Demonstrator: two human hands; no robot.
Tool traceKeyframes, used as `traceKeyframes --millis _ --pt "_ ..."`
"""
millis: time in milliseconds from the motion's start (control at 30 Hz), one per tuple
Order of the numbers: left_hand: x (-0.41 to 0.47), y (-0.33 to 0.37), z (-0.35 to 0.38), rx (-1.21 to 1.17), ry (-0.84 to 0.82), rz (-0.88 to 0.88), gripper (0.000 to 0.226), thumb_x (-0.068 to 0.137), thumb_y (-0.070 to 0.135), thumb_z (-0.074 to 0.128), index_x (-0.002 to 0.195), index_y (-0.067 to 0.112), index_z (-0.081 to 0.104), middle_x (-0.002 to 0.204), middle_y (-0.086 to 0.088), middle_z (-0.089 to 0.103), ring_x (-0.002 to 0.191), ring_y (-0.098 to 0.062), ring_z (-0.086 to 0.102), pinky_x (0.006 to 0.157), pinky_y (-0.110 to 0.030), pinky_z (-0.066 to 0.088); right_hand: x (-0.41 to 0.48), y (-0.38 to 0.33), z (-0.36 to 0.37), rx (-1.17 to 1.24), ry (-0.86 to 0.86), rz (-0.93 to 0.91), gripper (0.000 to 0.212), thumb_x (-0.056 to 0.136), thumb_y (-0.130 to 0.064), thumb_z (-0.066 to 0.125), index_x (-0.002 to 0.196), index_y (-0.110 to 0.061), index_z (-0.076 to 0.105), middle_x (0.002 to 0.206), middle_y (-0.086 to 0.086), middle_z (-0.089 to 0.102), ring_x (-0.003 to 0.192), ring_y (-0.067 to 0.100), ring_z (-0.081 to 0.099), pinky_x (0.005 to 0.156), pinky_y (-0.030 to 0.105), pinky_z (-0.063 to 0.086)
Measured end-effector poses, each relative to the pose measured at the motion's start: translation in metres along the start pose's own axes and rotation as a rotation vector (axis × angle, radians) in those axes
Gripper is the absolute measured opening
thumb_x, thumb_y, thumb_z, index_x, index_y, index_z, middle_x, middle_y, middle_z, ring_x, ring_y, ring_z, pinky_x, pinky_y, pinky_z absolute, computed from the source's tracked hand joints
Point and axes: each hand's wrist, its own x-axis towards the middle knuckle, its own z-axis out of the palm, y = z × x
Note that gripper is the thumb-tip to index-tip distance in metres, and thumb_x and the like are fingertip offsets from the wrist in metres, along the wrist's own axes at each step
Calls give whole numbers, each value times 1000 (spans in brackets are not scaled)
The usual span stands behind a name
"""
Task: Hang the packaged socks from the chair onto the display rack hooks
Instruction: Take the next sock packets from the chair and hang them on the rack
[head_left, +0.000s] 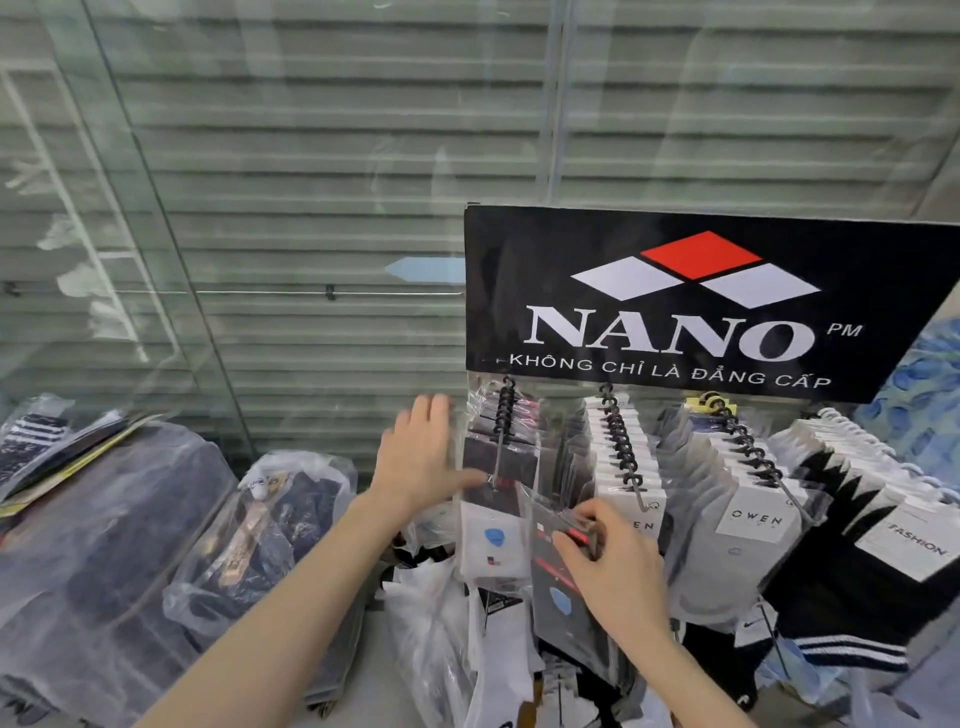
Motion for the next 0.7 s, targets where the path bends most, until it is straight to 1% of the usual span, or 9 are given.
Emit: traceKeyframes --millis 33,100,233,300,367,433,500,633,700 --pt "9 5 -4 38 56 82 89 69 54 74 138 17 30 135 -3 42 122 -27 43 98 -42 39 1 2 -3 -6 6 21 12 82 -34 64 85 -36 52 54 -14 52 54 8 51 47 24 36" --pt "22 16 -7 105 0 193 94 70 51 74 143 19 24 140 -1 43 126 -26 41 99 -42 33 3 4 -7 -33 19 46 16 83 -31 62 95 -38 55 60 -15 56 61 13 55 53 25 37" --pt "33 22 6 48 -126 159 78 74 34 78 132 11 32 135 -5 52 123 -27 51 95 -39 35 5 6 -11 -66 42 41 20 85 -29 59 103 -35 56 61 -12 56 68 19 59 56 27 43" --pt "34 17 6 -123 -185 125 71 72 28 81 126 10 37 124 -6 58 113 -28 56 89 -35 40 6 7 -11 -115 46 24 20 86 -29 57 106 -33 54 67 -6 60 72 22 62 58 29 46" --pt "34 11 2 -247 -251 113 72 70 24 83 126 11 38 106 -3 55 98 -26 56 78 -30 40 8 9 -11 -176 49 -3 20 87 -29 55 107 -31 52 72 -3 64 72 22 62 54 29 45" --pt "32 5 -4 -308 -301 134 76 69 21 84 129 16 37 94 4 50 83 -17 51 74 -27 37 9 9 -11 -218 35 -22 21 89 -29 51 110 -29 49 78 -3 67 75 21 63 53 28 43" --pt "31 1 -10 -332 -353 165 75 68 19 84 128 20 38 90 7 48 76 -10 47 72 -26 36 10 9 -11 -247 24 -35 22 90 -28 48 112 -28 46 83 -3 68 76 21 65 52 28 43" --pt "29 -2 -22 -262 -470 224 43 74 16 80 110 12 59 99 2 53 91 -14 49 78 -23 37 10 7 -11 -248 6 -48 21 92 -25 42 112 -23 44 83 0 67 75 24 65 53 29 45" --pt "27 -2 -27 -321 -561 221 29 75 11 79 97 15 60 97 4 54 93 -14 49 84 -23 38 11 5 -10 -245 -22 -51 20 93 -24 40 113 -23 43 88 2 67 80 26 65 59 33 49"
